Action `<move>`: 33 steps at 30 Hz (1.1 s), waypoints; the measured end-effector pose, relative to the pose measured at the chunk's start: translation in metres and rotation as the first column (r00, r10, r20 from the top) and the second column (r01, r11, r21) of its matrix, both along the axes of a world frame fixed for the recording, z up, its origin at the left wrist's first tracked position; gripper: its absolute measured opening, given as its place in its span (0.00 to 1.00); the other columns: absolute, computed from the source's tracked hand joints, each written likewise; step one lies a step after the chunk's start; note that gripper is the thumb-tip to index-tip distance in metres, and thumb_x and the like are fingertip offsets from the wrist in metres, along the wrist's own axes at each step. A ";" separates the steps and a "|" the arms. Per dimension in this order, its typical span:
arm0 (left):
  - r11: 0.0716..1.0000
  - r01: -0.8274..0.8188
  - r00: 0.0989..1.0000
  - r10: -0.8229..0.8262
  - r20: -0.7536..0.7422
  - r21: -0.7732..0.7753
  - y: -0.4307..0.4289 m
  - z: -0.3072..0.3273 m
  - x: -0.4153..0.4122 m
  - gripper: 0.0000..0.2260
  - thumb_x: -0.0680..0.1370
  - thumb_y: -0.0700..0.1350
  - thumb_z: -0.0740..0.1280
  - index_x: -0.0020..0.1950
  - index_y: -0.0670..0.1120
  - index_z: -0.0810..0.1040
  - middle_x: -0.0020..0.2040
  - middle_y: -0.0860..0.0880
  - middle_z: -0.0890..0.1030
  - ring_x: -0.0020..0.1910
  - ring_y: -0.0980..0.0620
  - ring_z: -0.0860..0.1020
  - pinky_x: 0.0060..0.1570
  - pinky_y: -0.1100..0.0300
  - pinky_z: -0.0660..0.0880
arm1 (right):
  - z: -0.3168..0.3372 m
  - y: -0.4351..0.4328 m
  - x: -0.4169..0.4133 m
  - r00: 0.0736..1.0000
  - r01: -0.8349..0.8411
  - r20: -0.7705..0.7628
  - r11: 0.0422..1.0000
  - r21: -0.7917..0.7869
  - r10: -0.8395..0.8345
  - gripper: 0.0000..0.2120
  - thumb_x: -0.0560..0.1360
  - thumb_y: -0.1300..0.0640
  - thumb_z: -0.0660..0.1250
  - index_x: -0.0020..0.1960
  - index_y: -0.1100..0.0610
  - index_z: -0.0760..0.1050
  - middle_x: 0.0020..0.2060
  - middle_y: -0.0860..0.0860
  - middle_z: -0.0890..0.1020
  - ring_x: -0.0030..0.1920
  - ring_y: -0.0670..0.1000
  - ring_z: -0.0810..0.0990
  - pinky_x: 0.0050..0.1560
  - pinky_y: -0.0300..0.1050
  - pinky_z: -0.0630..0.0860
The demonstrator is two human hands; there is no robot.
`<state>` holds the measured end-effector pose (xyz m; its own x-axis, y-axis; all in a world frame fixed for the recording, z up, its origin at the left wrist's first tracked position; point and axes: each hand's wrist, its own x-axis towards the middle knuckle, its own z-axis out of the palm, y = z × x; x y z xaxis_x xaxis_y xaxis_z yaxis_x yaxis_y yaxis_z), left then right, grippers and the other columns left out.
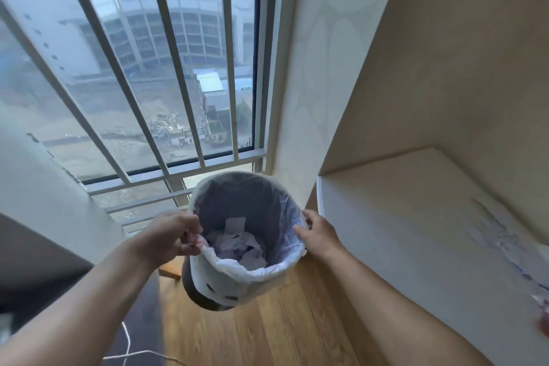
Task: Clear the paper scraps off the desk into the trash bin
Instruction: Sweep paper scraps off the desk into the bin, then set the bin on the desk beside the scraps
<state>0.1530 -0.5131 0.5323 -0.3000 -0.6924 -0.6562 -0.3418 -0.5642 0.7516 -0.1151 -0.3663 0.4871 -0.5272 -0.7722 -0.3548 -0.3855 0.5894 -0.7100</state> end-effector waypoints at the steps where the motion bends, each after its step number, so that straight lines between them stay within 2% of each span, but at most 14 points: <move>1: 1.000 0.013 1.000 -0.014 -0.021 -0.006 -0.003 0.009 0.002 0.04 0.71 0.30 0.66 0.43 0.37 0.76 0.39 0.39 0.72 0.32 0.45 0.77 0.29 0.54 0.79 | 0.010 -0.004 0.001 0.999 0.040 0.027 0.999 -0.023 -0.040 0.16 0.74 0.54 0.67 0.62 0.53 0.75 0.53 0.50 0.82 0.51 0.50 0.80 0.48 0.41 0.76; 3: 1.000 0.008 0.998 -0.009 -0.054 -0.024 -0.011 0.028 -0.001 0.04 0.70 0.30 0.67 0.43 0.37 0.77 0.40 0.39 0.71 0.33 0.45 0.76 0.30 0.55 0.80 | 0.034 -0.011 -0.002 0.991 0.120 0.062 0.991 -0.065 -0.116 0.05 0.73 0.57 0.67 0.48 0.53 0.79 0.41 0.48 0.83 0.41 0.49 0.81 0.36 0.37 0.74; 5: 0.997 0.057 0.995 -0.061 -0.085 -0.056 -0.013 0.062 -0.015 0.04 0.70 0.30 0.67 0.40 0.37 0.77 0.39 0.40 0.72 0.32 0.46 0.76 0.29 0.55 0.80 | 0.070 -0.004 -0.012 0.962 0.263 0.107 0.954 -0.141 -0.250 0.04 0.71 0.61 0.66 0.41 0.61 0.79 0.35 0.54 0.82 0.37 0.52 0.79 0.35 0.42 0.74; 6: 0.996 0.071 0.991 -0.076 -0.114 -0.047 -0.012 0.073 -0.023 0.05 0.71 0.29 0.66 0.38 0.37 0.76 0.37 0.41 0.70 0.29 0.48 0.75 0.27 0.56 0.79 | 0.084 0.001 -0.019 0.944 0.318 0.141 0.935 -0.156 -0.297 0.05 0.70 0.63 0.66 0.41 0.64 0.79 0.35 0.58 0.82 0.36 0.53 0.79 0.36 0.46 0.75; 8: 0.997 0.078 0.980 -0.076 -0.183 0.007 -0.014 0.087 -0.033 0.08 0.71 0.28 0.64 0.36 0.39 0.73 0.34 0.43 0.67 0.24 0.51 0.72 0.22 0.58 0.76 | 0.106 0.006 -0.030 0.928 0.348 0.205 0.922 -0.170 -0.312 0.04 0.70 0.66 0.66 0.42 0.63 0.80 0.38 0.57 0.83 0.37 0.54 0.81 0.35 0.46 0.76; 10: 0.995 0.094 0.975 -0.083 -0.208 0.041 -0.016 0.096 -0.040 0.08 0.72 0.28 0.64 0.37 0.39 0.72 0.35 0.43 0.67 0.26 0.51 0.71 0.21 0.59 0.76 | 0.123 0.007 -0.037 0.928 0.340 0.225 0.923 -0.181 -0.298 0.06 0.70 0.68 0.67 0.41 0.59 0.81 0.40 0.56 0.85 0.39 0.55 0.83 0.34 0.45 0.80; 15: 0.975 0.222 0.933 -0.202 -0.299 0.032 0.003 0.145 -0.095 0.07 0.73 0.29 0.64 0.42 0.39 0.70 0.36 0.43 0.66 0.31 0.51 0.70 0.20 0.60 0.76 | 0.185 0.049 -0.088 0.883 0.449 0.288 0.846 -0.288 -0.371 0.06 0.67 0.70 0.68 0.41 0.62 0.81 0.37 0.58 0.85 0.35 0.54 0.84 0.34 0.45 0.81; 19: 0.964 0.263 0.901 -0.231 -0.368 0.040 0.027 0.163 -0.148 0.07 0.73 0.28 0.63 0.44 0.38 0.68 0.35 0.43 0.67 0.24 0.50 0.73 0.19 0.61 0.74 | 0.210 0.082 -0.135 0.878 0.470 0.274 0.817 -0.333 -0.393 0.05 0.66 0.69 0.69 0.39 0.61 0.81 0.37 0.59 0.84 0.37 0.58 0.84 0.42 0.54 0.83; 22: 0.959 0.281 0.895 -0.252 -0.369 0.027 0.046 0.162 -0.189 0.08 0.73 0.27 0.63 0.49 0.36 0.70 0.36 0.41 0.68 0.23 0.49 0.76 0.19 0.60 0.76 | 0.216 0.103 -0.170 0.860 0.501 0.298 0.799 -0.332 -0.415 0.05 0.67 0.70 0.69 0.39 0.62 0.79 0.37 0.60 0.82 0.37 0.58 0.82 0.45 0.55 0.81; 27: 0.967 0.233 0.917 -0.183 -0.355 0.104 0.068 0.141 -0.250 0.08 0.72 0.26 0.62 0.41 0.37 0.69 0.31 0.43 0.67 0.18 0.50 0.73 0.20 0.59 0.76 | 0.208 0.133 -0.227 0.843 0.525 0.322 0.791 -0.314 -0.432 0.11 0.67 0.72 0.69 0.49 0.71 0.79 0.40 0.63 0.82 0.40 0.59 0.82 0.46 0.54 0.81; 30: 0.975 0.192 0.932 -0.146 -0.332 0.110 0.079 0.130 -0.277 0.09 0.71 0.25 0.62 0.41 0.38 0.69 0.27 0.44 0.70 0.19 0.49 0.74 0.21 0.57 0.77 | 0.199 0.142 -0.254 0.842 0.524 0.334 0.791 -0.315 -0.424 0.06 0.67 0.73 0.68 0.43 0.68 0.80 0.36 0.61 0.82 0.36 0.57 0.81 0.39 0.49 0.81; 33: 0.985 0.158 0.949 -0.131 -0.287 0.075 0.087 0.124 -0.295 0.07 0.72 0.25 0.64 0.41 0.36 0.71 0.23 0.44 0.71 0.18 0.48 0.75 0.23 0.55 0.78 | 0.188 0.149 -0.276 0.836 0.528 0.350 0.792 -0.306 -0.422 0.08 0.67 0.73 0.68 0.38 0.61 0.80 0.33 0.57 0.82 0.33 0.55 0.82 0.34 0.45 0.81</move>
